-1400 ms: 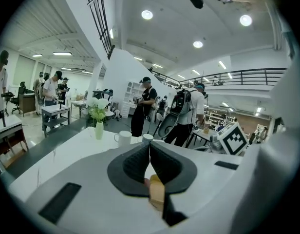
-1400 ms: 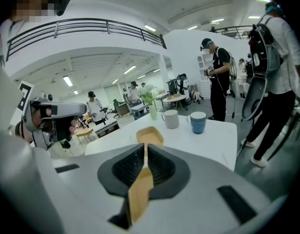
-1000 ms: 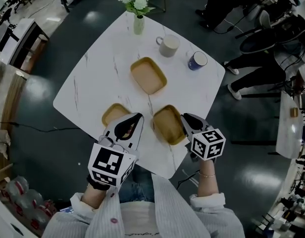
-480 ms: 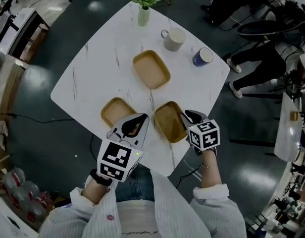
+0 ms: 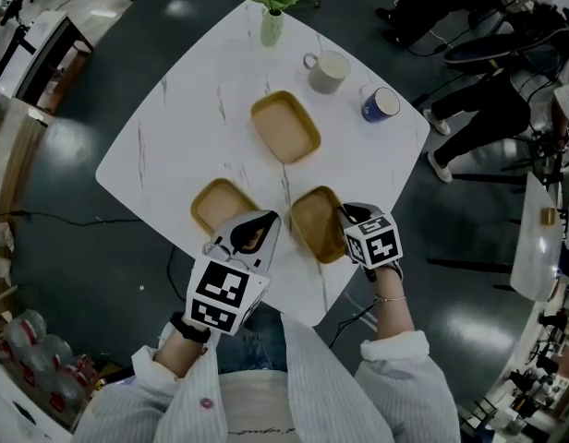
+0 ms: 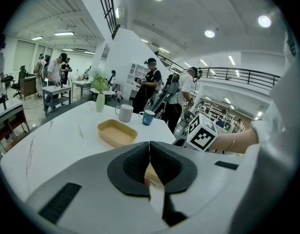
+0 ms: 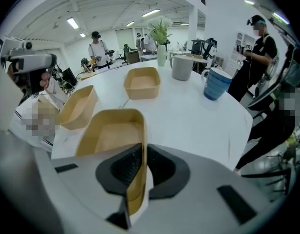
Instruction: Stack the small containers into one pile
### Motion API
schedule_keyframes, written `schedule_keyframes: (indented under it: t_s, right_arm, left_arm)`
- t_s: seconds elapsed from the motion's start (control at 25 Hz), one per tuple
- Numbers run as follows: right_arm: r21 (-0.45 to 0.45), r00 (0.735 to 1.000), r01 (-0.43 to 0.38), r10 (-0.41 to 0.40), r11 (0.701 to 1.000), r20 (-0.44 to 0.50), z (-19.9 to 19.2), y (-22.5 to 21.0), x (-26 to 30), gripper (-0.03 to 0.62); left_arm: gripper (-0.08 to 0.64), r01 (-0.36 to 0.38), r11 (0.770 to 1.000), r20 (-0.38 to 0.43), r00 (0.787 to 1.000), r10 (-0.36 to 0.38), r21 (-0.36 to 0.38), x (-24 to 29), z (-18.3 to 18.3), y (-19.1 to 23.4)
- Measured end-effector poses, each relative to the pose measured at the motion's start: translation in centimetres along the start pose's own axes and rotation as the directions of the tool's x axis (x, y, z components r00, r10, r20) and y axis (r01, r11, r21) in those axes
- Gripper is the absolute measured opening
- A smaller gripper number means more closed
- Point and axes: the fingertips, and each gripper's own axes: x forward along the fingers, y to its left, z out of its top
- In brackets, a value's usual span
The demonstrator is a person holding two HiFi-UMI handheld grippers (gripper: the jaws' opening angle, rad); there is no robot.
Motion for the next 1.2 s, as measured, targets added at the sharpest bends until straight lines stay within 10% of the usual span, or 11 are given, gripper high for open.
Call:
schedule_keyframes:
  t_s: [1.2]
  right_arm:
    - [0.060,0.974,-0.104,0.090,0.993,0.207,8.0,6.1,-5.6,0.021]
  left_arm:
    - [0.018,-0.121,0.990,0.074,0.989,0.126,-0.069,-6.6,-0.8,6.1]
